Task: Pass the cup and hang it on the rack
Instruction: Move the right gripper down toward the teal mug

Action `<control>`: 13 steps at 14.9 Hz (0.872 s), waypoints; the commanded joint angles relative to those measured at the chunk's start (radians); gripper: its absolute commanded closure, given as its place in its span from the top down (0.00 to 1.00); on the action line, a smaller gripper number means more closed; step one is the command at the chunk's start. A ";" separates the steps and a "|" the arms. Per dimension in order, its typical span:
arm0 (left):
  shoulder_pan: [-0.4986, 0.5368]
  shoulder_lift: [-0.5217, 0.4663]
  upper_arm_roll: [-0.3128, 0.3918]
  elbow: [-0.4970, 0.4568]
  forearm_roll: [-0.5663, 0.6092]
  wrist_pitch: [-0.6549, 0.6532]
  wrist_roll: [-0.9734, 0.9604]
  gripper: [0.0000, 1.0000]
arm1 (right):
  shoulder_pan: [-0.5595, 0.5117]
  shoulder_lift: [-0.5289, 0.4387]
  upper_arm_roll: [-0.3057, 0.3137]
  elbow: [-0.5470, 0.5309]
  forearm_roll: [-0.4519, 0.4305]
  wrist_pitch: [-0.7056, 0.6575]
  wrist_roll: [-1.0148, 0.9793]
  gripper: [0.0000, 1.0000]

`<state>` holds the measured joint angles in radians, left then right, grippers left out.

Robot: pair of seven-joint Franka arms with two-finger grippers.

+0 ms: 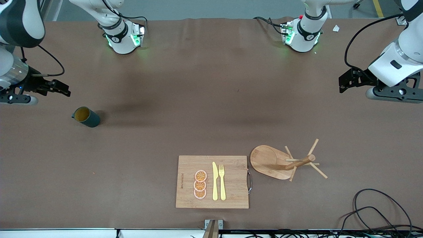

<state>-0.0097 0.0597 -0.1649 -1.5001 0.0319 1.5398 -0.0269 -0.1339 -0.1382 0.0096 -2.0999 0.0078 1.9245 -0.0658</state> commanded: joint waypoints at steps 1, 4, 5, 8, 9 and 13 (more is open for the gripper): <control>0.000 -0.001 -0.001 0.011 0.000 0.000 0.008 1.00 | -0.010 -0.064 0.006 -0.162 0.015 0.163 -0.005 1.00; 0.000 -0.001 -0.001 0.009 0.000 0.000 0.010 1.00 | -0.012 -0.052 0.004 -0.221 0.015 0.261 -0.006 1.00; 0.000 0.000 -0.001 0.009 0.000 0.000 0.010 1.00 | -0.009 -0.041 0.004 -0.238 0.015 0.298 -0.005 1.00; -0.004 0.000 -0.001 0.011 0.000 0.002 -0.001 1.00 | -0.010 0.002 0.004 -0.276 0.015 0.379 -0.006 1.00; -0.004 0.000 -0.001 0.011 0.000 0.000 -0.001 1.00 | -0.012 0.029 0.004 -0.276 0.015 0.392 -0.006 1.00; -0.004 0.000 -0.002 0.011 0.002 0.000 -0.001 1.00 | -0.022 0.118 0.003 -0.278 0.014 0.456 -0.006 1.00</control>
<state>-0.0103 0.0597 -0.1657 -1.4996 0.0319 1.5399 -0.0269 -0.1384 -0.0468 0.0065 -2.3735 0.0097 2.3592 -0.0658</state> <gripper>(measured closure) 0.000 0.000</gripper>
